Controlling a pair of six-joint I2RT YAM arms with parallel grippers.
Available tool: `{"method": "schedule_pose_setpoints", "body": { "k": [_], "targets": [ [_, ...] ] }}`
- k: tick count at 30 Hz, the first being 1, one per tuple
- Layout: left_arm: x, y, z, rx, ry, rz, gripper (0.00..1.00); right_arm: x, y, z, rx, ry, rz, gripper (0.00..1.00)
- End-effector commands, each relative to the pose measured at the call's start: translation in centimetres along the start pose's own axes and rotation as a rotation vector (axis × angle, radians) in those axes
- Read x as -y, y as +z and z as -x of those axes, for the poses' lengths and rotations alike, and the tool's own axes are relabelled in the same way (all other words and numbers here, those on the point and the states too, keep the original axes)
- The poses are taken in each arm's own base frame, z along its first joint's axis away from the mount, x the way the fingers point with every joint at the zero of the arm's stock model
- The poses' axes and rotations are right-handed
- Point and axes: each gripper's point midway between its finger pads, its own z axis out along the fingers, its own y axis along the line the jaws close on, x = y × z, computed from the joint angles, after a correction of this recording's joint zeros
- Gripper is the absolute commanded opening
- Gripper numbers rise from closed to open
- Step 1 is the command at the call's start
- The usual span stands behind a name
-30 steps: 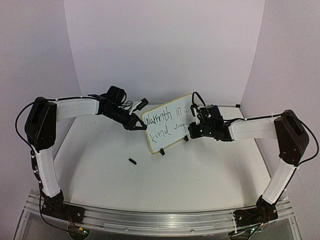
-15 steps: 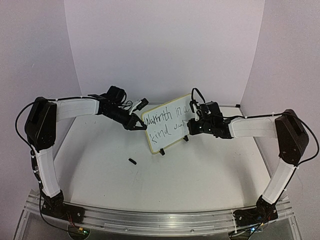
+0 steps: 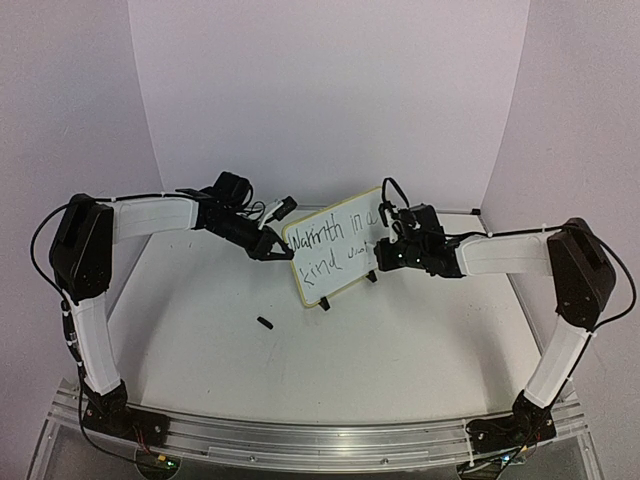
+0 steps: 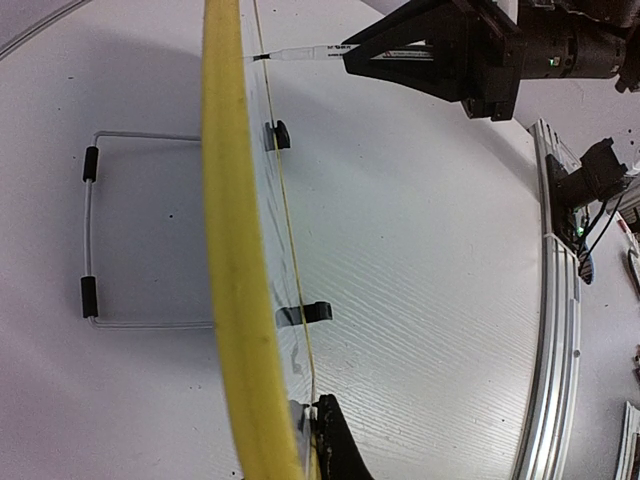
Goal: Write a sentence on the whiteboard
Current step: Write on the whiteboard with the whiteboard.
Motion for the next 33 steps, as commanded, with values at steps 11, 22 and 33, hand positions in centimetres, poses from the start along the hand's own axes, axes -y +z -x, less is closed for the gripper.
{"method": "schedule_pose_setpoints", "body": {
  "k": [11, 22, 33],
  "targets": [
    [1.0, 2.9, -5.9, -0.190, -0.100, -0.039, 0.00, 1.0, 0.4, 1.9, 0.064, 0.021, -0.064, 0.00],
    [1.0, 2.9, -5.9, -0.189, -0.098, -0.038, 0.00, 1.5, 0.6, 1.7, 0.063, 0.030, -0.093, 0.00],
    [1.0, 2.8, -5.8, -0.188, -0.098, -0.037, 0.00, 1.8, -3.5, 1.8, 0.080, 0.055, -0.082, 0.00]
  ]
}}
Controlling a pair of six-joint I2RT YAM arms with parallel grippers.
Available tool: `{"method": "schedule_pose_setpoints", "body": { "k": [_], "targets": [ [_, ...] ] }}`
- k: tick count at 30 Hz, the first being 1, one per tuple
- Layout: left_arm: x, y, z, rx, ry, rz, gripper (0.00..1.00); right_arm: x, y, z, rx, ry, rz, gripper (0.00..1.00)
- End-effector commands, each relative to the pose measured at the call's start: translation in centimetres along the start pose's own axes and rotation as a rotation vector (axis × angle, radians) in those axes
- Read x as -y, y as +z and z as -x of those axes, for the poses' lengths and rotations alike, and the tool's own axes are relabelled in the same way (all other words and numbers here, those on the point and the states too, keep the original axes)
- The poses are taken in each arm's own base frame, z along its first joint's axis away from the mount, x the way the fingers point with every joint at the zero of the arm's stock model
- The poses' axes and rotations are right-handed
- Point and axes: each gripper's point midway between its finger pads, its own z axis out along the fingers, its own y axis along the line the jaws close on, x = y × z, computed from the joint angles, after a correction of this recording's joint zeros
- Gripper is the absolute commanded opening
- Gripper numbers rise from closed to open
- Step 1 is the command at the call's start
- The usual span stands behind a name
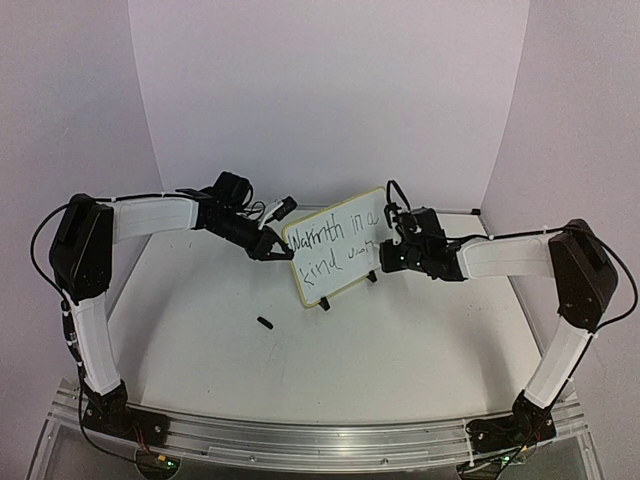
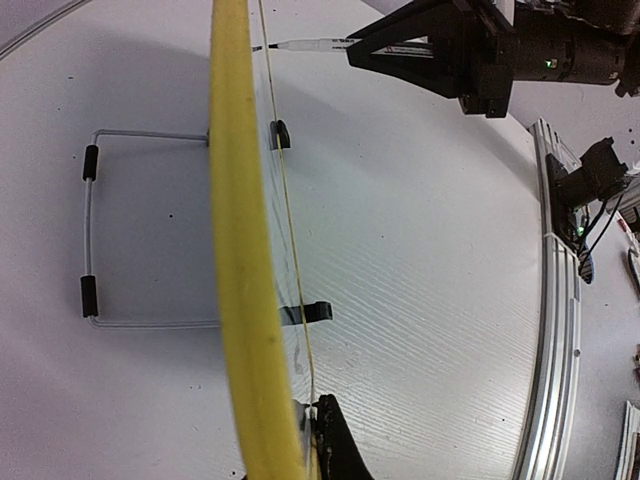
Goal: Write a sentence on the whiteboard
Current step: Write on the whiteboard with the whiteboard.
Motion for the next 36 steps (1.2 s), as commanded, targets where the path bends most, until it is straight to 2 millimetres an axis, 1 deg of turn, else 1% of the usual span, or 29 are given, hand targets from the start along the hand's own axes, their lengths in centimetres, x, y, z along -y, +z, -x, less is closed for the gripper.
{"method": "schedule_pose_setpoints", "body": {
  "k": [1, 5, 11, 16, 19, 25, 36],
  "targets": [
    [1.0, 2.8, -5.8, -0.189, -0.100, -0.036, 0.00, 0.5, -3.3, 2.3, 0.066, 0.032, 0.002, 0.00],
    [1.0, 2.7, -5.7, -0.186, -0.097, -0.036, 0.00, 0.7, -4.5, 2.2, 0.056, 0.037, 0.036, 0.00],
    [1.0, 2.8, -5.7, -0.187, -0.098, -0.035, 0.00, 1.2, -4.5, 1.3, 0.018, 0.055, 0.110, 0.00],
    [0.9, 2.8, -5.8, -0.191, -0.101, -0.034, 0.00, 2.1, -3.8, 0.5, -0.006, 0.050, 0.128, 0.00],
    [1.0, 2.7, -5.7, -0.188, -0.099, -0.034, 0.00, 2.3, -3.4, 0.7, 0.002, 0.040, 0.144, 0.00],
    [1.1, 2.7, -5.5, -0.183, -0.098, -0.037, 0.00, 1.7, -2.9, 1.3, 0.022, 0.022, 0.179, 0.00],
    [1.2, 2.7, -5.5, -0.181, -0.097, -0.038, 0.00, 1.7, -0.4, 1.9, 0.027, 0.016, 0.164, 0.00]
  ]
}}
